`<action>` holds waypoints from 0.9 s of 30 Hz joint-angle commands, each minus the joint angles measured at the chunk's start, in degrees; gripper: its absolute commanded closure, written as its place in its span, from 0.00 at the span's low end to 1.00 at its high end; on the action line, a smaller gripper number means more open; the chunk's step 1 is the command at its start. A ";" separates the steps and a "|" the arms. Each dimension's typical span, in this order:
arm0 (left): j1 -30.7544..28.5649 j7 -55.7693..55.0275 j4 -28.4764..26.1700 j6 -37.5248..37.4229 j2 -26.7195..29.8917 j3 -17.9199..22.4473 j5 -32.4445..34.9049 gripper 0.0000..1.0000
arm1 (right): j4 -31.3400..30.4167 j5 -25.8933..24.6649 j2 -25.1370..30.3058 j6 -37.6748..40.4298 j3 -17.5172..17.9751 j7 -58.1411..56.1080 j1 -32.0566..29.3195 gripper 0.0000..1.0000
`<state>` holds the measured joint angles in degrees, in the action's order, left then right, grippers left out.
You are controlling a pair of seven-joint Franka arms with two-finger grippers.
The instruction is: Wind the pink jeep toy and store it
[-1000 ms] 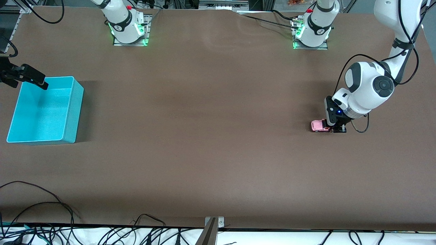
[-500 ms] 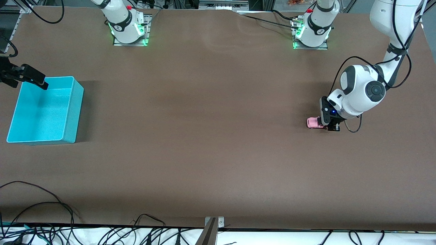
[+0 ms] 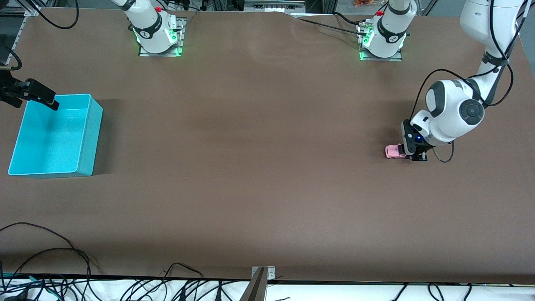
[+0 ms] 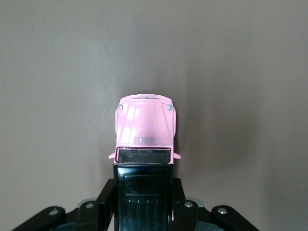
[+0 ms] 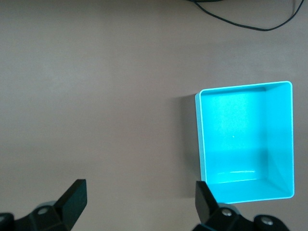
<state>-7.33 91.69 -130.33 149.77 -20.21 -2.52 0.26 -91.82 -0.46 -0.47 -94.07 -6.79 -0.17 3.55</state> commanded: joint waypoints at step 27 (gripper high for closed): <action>-1.19 9.47 1.66 3.25 -6.94 9.63 -0.35 1.00 | 1.46 0.81 -0.59 -0.32 -1.12 -0.27 -0.57 0.00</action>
<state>-8.10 98.28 -129.28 150.49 -21.09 4.80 0.26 -91.81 -0.43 -0.47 -94.58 -7.85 -0.17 3.20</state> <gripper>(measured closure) 0.502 0.000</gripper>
